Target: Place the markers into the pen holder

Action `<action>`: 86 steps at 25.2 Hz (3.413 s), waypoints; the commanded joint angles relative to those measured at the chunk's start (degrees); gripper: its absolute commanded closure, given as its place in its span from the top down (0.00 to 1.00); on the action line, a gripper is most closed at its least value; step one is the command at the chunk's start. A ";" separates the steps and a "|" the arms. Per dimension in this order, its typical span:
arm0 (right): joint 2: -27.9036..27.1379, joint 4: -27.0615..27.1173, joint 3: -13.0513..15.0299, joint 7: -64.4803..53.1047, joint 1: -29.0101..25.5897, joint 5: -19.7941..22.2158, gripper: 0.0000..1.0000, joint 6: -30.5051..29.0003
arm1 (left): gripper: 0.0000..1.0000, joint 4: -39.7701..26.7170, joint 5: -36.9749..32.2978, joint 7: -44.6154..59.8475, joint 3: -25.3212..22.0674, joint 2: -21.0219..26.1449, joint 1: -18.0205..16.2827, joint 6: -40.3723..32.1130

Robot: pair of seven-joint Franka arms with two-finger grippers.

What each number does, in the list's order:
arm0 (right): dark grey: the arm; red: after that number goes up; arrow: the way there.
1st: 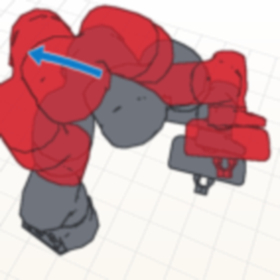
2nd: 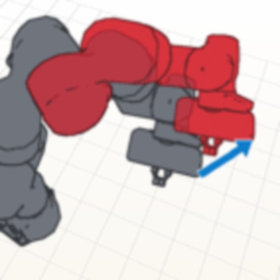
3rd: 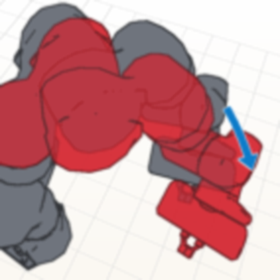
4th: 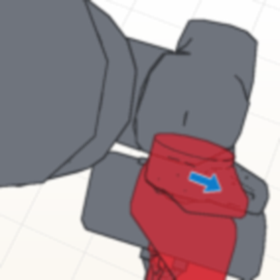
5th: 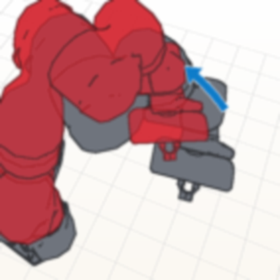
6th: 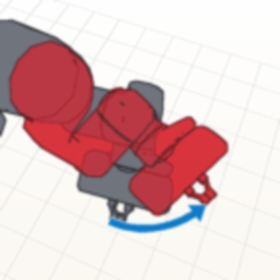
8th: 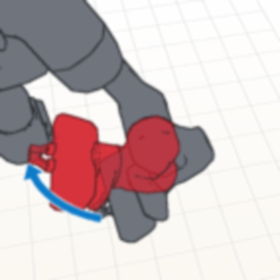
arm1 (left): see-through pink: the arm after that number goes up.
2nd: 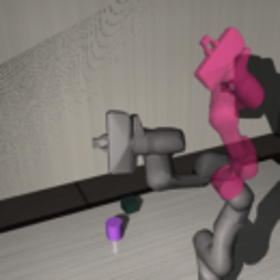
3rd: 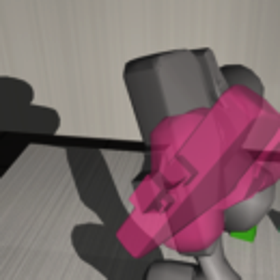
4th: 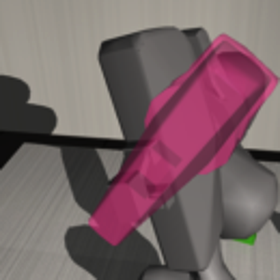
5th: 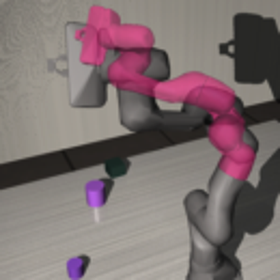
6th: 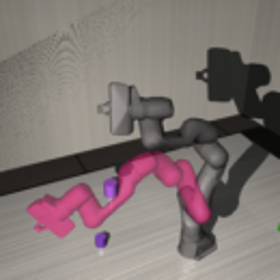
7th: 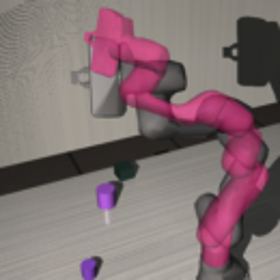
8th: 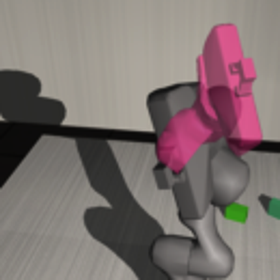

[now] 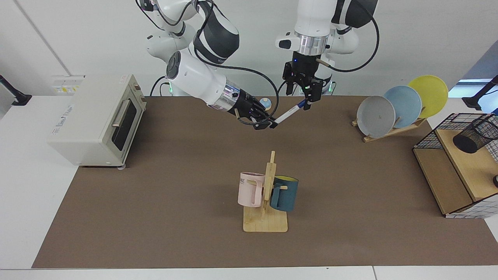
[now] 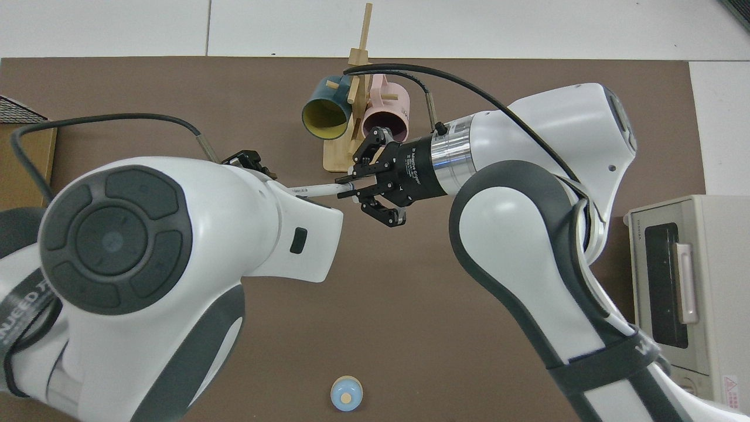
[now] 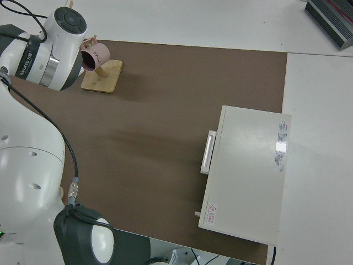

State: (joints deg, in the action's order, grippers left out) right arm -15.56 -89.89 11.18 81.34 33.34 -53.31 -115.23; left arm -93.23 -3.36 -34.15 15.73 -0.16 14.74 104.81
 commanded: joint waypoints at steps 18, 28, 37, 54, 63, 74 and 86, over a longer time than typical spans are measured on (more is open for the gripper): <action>-0.26 0.24 -0.01 -3.29 -0.21 1.28 0.00 0.27 | 0.00 1.82 0.11 0.14 0.00 2.79 1.52 2.50; 0.62 -0.90 0.25 -4.52 0.14 4.16 1.00 0.89 | 0.00 1.56 0.03 -0.21 -0.88 2.44 0.82 -1.79; 5.71 -1.34 0.51 -28.04 -0.47 23.92 1.00 11.51 | 0.00 0.50 -0.15 -6.44 -5.79 2.18 -3.75 -7.16; 10.29 -3.62 0.60 -76.58 -12.60 52.94 1.00 14.43 | 0.00 -2.14 -7.79 -33.06 -8.44 1.03 -25.10 -10.15; 13.27 -2.13 2.27 -86.34 -15.50 56.48 1.00 18.37 | 0.00 -0.20 -13.41 -45.64 -8.44 1.65 -31.79 -9.62; 16.62 -3.80 2.18 -87.58 -15.59 56.12 1.00 25.41 | 0.00 8.32 -30.02 -54.97 -8.44 6.57 -34.69 -7.25; 16.44 -3.71 2.18 -86.53 -15.68 55.15 1.00 24.62 | 0.00 8.76 -38.64 -59.54 -8.44 8.24 -39.53 5.13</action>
State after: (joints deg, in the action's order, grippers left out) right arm -0.08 -92.43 13.64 -5.09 18.16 2.95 -90.16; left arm -85.88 -39.05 -92.27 6.59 6.93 -23.66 106.76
